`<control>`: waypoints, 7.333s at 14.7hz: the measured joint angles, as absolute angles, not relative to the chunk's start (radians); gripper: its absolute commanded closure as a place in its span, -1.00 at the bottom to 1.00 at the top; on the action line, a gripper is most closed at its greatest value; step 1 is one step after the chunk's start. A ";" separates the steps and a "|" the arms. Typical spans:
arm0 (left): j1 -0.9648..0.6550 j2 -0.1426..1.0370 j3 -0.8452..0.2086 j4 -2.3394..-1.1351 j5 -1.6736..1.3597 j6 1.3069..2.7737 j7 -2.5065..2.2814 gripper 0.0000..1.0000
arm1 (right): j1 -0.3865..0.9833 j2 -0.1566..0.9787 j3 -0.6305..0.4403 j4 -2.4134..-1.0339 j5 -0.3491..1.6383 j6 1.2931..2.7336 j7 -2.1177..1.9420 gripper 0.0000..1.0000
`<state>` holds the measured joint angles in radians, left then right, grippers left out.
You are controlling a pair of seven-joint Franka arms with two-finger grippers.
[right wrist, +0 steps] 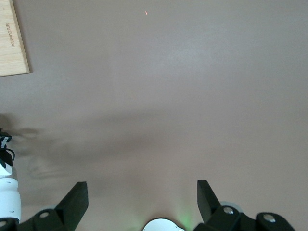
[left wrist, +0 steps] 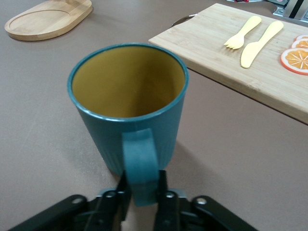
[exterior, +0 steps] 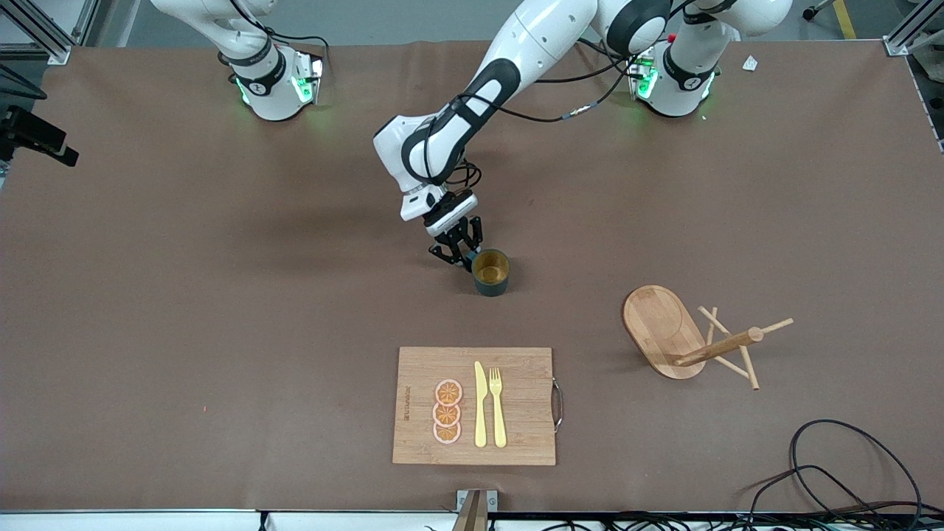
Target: Pass cup and hang on rack
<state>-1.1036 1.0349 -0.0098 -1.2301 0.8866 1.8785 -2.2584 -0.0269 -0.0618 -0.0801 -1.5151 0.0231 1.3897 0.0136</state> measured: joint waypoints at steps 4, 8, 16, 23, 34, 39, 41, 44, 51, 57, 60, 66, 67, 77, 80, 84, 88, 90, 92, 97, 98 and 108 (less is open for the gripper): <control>-1.098 1.035 -0.008 -1.221 0.887 1.883 -2.270 0.99 | -0.027 -0.062 -0.083 -1.516 0.014 1.389 0.001 -1.00; -1.048 1.007 -0.009 -1.193 0.814 1.937 -2.269 0.99 | -0.028 -0.062 -0.084 -1.516 0.012 1.389 -0.004 -1.00; -0.932 0.794 -0.010 -1.176 0.429 1.970 -2.089 0.99 | -0.028 -0.062 -0.083 -1.516 0.012 1.382 -0.008 -1.00; -0.772 0.602 -0.009 -1.188 -0.009 2.004 -1.853 0.99 | -0.027 -0.062 -0.080 -1.516 0.008 1.382 -0.051 -1.00; -0.475 0.440 -0.008 -1.308 -0.630 1.948 -1.426 0.99 | -0.027 -0.062 -0.080 -1.517 -0.001 1.365 -0.074 -1.00; -0.310 0.376 -0.008 -1.427 -0.891 1.854 -1.142 0.99 | -0.027 -0.062 -0.080 -1.517 -0.001 1.365 -0.074 -1.00; -0.251 0.344 -0.008 -1.500 -0.930 1.809 -1.041 0.99 | -0.027 -0.062 -0.080 -1.517 0.003 1.365 -0.074 -1.00; -0.151 0.313 -0.008 -1.591 -1.011 1.722 -0.883 0.99 | -0.027 -0.062 -0.079 -1.517 0.007 1.365 -0.074 -1.00; 0.047 0.315 -0.008 -1.688 -1.072 1.537 -0.619 0.99 | -0.027 -0.062 -0.080 -1.517 0.007 1.361 -0.074 -1.00; 0.117 0.363 -0.008 -1.695 -1.082 1.487 -0.490 0.99 | -0.027 -0.062 -0.080 -1.517 0.008 1.359 -0.074 -1.00; 0.132 0.396 -0.008 -1.686 -1.082 1.488 -0.436 0.99 | -0.027 -0.062 -0.079 -1.517 0.008 1.359 -0.074 -1.00; 0.174 0.442 -0.008 -1.643 -1.082 1.476 -0.411 0.99 | -0.027 -0.062 -0.078 -1.517 0.008 1.359 -0.074 -1.00; 0.178 0.447 -0.008 -1.639 -1.082 1.474 -0.407 0.98 | -0.027 -0.062 -0.078 -1.517 0.007 1.359 -0.074 -1.00; 0.222 0.546 -0.009 -1.569 -1.083 1.425 -0.327 0.92 | -0.027 -0.062 -0.078 -1.517 0.005 1.361 -0.076 -1.00; 0.233 0.561 -0.008 -1.561 -1.083 1.425 -0.311 0.64 | -0.027 -0.062 -0.078 -1.517 0.004 1.361 -0.076 -1.00; 0.240 0.570 -0.008 -1.539 -1.083 1.424 -0.309 -0.35 | -0.027 -0.062 -0.077 -1.517 0.004 1.361 -0.077 -1.00; 0.240 0.570 -0.009 -1.523 -1.097 1.421 -0.312 -1.00 | -0.027 -0.062 -0.077 -1.517 0.004 1.362 -0.077 -1.00; 0.240 0.569 -0.009 -1.483 -1.098 1.421 -0.354 -1.00 | -0.027 -0.062 -0.077 -1.517 0.004 1.362 -0.077 -1.00; 0.240 0.562 -0.009 -1.423 -1.095 1.418 -0.433 -1.00 | -0.027 -0.062 -0.075 -1.517 0.004 1.362 -0.078 -1.00; 0.220 0.504 -0.024 -1.331 -0.879 1.410 -0.503 -1.00 | -0.027 -0.062 -0.073 -1.516 0.003 1.362 -0.079 -1.00; 0.211 0.493 -0.039 -1.309 -0.797 1.409 -0.503 -1.00 | -0.027 -0.062 -0.073 -1.516 0.002 1.362 -0.079 -1.00; 0.175 0.358 -0.173 -1.229 -0.121 1.450 -0.206 -1.00 | -0.027 -0.062 -0.072 -1.516 -0.005 1.363 -0.080 -1.00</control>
<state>0.1749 0.3583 -0.1735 -1.2294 -0.1212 1.4498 -0.2059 -0.0267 -0.0624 -0.0720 -1.5155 -0.0055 1.3633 -0.0795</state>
